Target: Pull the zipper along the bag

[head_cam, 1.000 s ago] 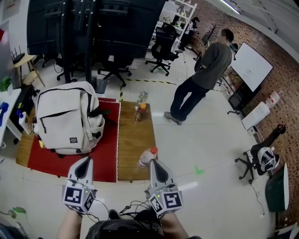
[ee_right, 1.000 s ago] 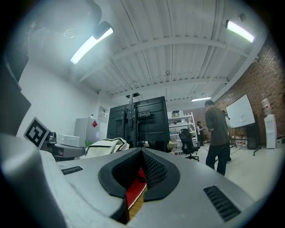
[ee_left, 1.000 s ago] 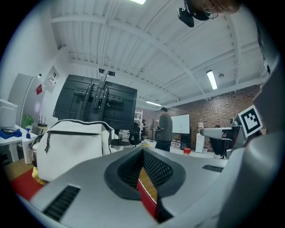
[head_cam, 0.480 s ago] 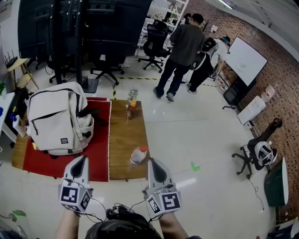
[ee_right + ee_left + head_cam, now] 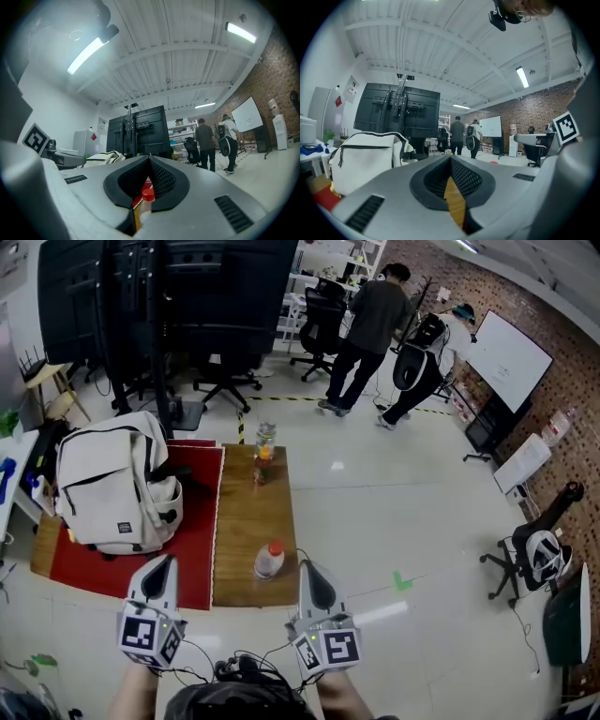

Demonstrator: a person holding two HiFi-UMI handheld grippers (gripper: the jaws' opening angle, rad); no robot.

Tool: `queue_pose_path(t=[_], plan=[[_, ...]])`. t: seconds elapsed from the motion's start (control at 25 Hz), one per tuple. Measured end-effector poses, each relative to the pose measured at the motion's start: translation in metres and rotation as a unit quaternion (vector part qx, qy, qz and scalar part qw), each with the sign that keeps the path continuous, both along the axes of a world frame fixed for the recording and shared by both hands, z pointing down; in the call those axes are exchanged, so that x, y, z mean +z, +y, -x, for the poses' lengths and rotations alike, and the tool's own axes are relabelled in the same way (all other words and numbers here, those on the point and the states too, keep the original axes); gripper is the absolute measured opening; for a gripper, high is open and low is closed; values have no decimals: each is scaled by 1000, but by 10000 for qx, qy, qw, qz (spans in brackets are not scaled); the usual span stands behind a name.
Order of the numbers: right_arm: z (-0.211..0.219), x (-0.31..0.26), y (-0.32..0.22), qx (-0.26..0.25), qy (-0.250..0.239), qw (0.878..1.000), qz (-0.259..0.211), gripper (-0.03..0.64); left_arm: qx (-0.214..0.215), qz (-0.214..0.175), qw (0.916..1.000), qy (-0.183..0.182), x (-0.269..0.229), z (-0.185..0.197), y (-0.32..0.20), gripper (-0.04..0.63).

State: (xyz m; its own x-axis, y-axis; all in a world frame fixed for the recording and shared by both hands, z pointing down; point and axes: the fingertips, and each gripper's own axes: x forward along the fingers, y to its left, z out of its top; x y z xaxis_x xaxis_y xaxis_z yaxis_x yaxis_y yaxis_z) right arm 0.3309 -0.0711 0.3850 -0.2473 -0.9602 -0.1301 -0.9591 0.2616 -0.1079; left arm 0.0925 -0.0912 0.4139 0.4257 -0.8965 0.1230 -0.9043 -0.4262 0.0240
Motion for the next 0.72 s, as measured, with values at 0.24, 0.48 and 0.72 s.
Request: queue_pose_path(t=[0.24,0.48,0.72], plan=[[8,-1,-25,-300,133,9994,-80,6,-250,39,9997,-63,-1,7,-10,29],[37,-11,-37,-164,333,9990,-257,6,-423,9,9991,-8,4,50,-23,29],[103,-27,-48,230,435,9973,-539,6,-229,-50,9997,-46,9,133,-45,29]])
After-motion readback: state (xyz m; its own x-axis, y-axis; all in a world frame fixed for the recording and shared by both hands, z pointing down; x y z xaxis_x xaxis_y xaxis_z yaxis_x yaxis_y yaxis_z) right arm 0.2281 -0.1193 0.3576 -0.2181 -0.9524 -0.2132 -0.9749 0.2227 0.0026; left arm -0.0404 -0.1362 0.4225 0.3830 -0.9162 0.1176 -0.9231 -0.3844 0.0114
